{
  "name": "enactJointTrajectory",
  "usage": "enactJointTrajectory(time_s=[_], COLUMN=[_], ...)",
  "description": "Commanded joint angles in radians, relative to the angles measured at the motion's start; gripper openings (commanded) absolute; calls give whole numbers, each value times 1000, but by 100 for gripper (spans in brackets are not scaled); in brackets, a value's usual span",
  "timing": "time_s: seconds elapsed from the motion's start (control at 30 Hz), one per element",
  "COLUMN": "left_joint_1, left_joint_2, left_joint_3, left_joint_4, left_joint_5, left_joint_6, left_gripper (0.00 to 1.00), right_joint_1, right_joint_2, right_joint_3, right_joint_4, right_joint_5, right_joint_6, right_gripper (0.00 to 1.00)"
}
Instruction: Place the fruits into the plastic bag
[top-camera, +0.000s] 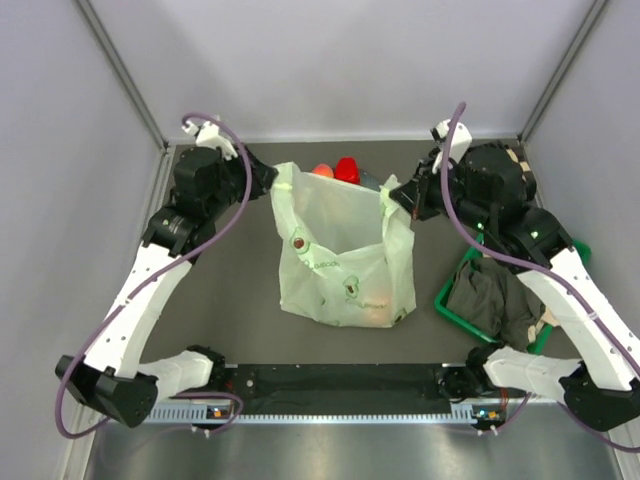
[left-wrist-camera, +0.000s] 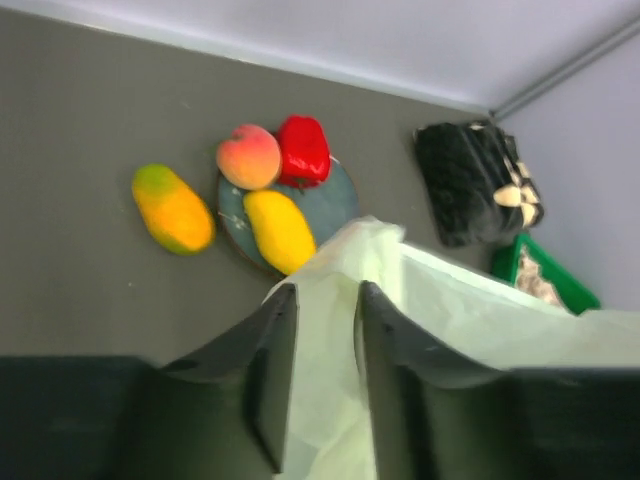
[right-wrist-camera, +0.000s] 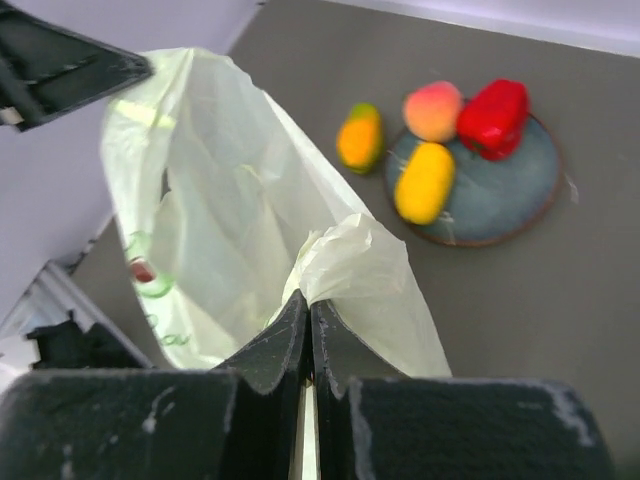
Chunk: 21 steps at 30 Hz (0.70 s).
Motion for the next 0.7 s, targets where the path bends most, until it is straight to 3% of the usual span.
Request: enactJointTrajectory(time_s=[0.0, 0.03, 0.17, 0.33, 0.43, 0.47, 0.57, 0.67], left_joint_1=[2, 3, 11, 55, 121, 144, 290, 312], left_joint_2=[29, 31, 25, 21, 60, 66, 57, 179], left_joint_3=[18, 35, 73, 101, 125, 122, 33, 56], left_joint_4=[60, 68, 134, 195, 99, 40, 105, 107], left_joint_5=[125, 128, 179, 167, -32, -147, -98, -97], left_joint_6=[-13, -7, 51, 71, 21, -72, -162, -92], left_gripper=[56, 75, 91, 97, 96, 97, 96, 91], right_joint_1=[-9, -9, -7, -9, -9, -9, -7, -9], right_joint_2=[-85, -94, -141, -201, -221, -224, -220, -218], right_joint_3=[-88, -103, -142, -171, -178, -175, -166, -175], right_joint_4=[-36, -36, -30, -24, -28, -35, -44, -32], right_joint_5=[221, 240, 292, 347, 378, 383, 401, 401], right_joint_6=[37, 42, 62, 69, 66, 65, 66, 89], right_gripper=[0, 0, 0, 0, 0, 0, 0, 0])
